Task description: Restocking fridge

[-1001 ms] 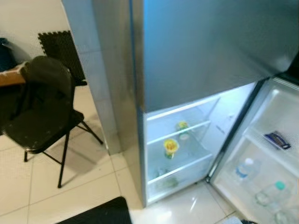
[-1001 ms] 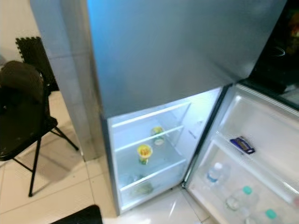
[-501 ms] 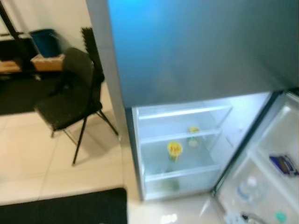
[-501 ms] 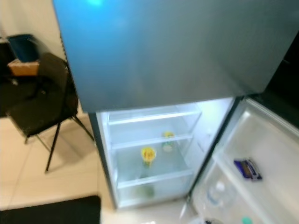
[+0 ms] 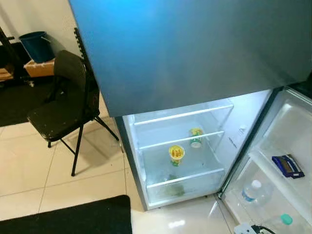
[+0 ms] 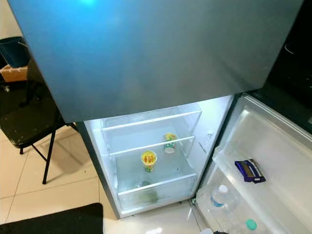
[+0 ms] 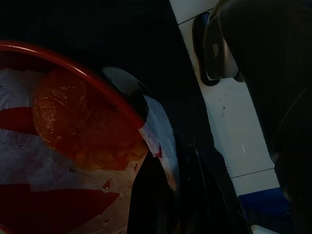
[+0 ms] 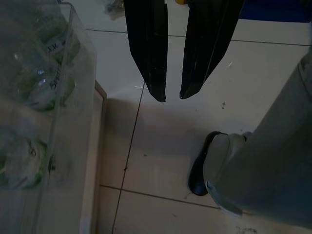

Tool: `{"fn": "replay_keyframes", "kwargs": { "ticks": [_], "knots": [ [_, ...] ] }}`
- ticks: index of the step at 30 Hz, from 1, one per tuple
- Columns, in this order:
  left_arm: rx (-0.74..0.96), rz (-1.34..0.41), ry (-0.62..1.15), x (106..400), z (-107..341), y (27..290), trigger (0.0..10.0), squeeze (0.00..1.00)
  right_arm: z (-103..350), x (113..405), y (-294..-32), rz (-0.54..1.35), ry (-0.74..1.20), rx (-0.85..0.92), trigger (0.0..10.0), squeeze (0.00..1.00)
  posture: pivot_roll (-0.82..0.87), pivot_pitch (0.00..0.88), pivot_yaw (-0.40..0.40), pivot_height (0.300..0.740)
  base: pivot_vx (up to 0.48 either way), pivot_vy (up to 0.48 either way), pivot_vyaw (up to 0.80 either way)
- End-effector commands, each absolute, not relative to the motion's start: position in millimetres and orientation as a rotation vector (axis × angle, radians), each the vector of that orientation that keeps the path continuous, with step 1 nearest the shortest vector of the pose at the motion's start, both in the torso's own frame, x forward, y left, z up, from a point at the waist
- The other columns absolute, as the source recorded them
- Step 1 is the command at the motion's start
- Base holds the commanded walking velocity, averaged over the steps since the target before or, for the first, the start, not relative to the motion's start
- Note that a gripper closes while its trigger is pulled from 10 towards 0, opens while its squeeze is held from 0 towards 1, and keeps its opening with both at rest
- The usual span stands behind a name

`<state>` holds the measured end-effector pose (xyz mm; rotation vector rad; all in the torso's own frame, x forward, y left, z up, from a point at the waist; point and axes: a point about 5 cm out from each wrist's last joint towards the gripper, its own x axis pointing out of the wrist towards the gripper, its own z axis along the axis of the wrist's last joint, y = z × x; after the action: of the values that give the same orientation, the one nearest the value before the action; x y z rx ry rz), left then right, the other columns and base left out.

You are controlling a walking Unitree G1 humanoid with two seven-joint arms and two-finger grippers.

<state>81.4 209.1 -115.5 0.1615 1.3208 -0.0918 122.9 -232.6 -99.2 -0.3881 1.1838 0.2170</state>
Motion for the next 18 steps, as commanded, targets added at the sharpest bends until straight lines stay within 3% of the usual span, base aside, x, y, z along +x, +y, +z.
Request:
{"fn": "replay_keyframes", "kwargs": {
  "ticks": [1,14,18],
  "knots": [
    [0.154,-0.104,1.283,90.9,-114.0,204.8,10.0,0.00,-99.3,124.1,-229.6,0.239,1.177,-0.380,10.0,0.00,-0.06,0.000,0.005,0.740,0.000,0.000,0.80],
    [0.150,-0.099,1.278,92.4,-113.8,204.2,10.0,0.00,-99.5,124.7,-228.1,0.239,1.177,-0.379,10.0,0.00,-0.06,0.000,0.003,0.740,0.000,0.000,0.80],
    [0.157,-0.095,1.273,93.3,-113.5,204.4,10.0,0.00,-99.4,124.7,-229.3,0.212,1.174,-0.379,10.0,0.00,-0.06,0.000,0.003,0.740,0.000,0.000,0.00]
  ]
}}
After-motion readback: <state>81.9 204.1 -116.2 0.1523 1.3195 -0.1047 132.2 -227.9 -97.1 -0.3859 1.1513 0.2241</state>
